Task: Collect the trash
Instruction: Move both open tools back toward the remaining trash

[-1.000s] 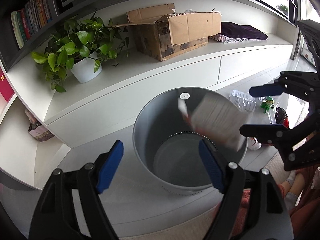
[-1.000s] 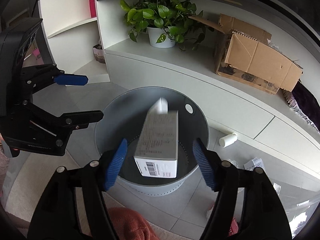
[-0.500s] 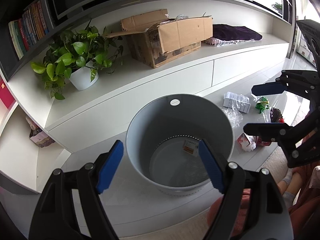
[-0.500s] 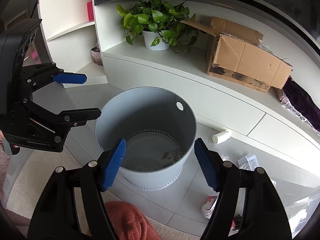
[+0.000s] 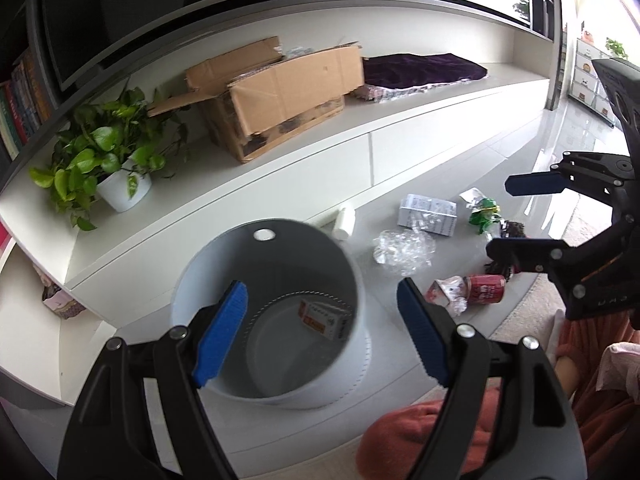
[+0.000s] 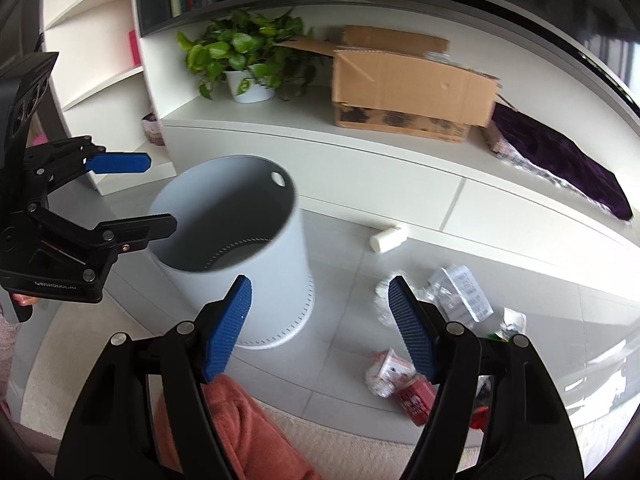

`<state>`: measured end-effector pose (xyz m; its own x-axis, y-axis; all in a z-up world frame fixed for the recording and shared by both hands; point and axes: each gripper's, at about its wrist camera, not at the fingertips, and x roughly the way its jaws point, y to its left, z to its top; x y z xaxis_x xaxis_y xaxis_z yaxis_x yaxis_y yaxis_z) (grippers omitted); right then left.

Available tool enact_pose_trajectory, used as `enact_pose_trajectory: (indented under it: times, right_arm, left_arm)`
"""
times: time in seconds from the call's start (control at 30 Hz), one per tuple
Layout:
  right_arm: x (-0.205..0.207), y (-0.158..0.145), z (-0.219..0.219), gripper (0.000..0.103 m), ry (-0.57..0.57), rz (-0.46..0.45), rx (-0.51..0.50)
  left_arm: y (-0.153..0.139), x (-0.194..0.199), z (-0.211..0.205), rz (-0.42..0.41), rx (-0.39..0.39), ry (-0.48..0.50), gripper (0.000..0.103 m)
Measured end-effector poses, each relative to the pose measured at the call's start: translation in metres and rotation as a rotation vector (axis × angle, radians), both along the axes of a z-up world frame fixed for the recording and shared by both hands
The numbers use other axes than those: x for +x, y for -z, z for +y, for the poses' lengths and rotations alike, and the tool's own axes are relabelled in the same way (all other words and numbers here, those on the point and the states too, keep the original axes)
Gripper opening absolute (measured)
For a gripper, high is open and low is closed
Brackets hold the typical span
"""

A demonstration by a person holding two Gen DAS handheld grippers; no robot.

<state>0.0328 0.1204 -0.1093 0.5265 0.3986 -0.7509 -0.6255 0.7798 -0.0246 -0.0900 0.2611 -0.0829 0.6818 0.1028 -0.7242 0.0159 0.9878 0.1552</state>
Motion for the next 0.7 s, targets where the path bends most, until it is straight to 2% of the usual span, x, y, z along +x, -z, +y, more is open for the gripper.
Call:
enact_pose_trajectory:
  times: [0.4, 0.7]
  right_arm:
    - [0.013, 0.013, -0.17, 0.072, 0.259, -0.009, -0.019]
    - [0.025, 0.039, -0.281, 0.074, 0.373, 0.022, -0.038]
  left_arm:
    - [0.03, 0.05, -0.124, 0.031, -0.082, 0.1, 0.077]
    - [0.065, 0.084, -0.207, 0.077, -0.082, 0.109, 0.077]
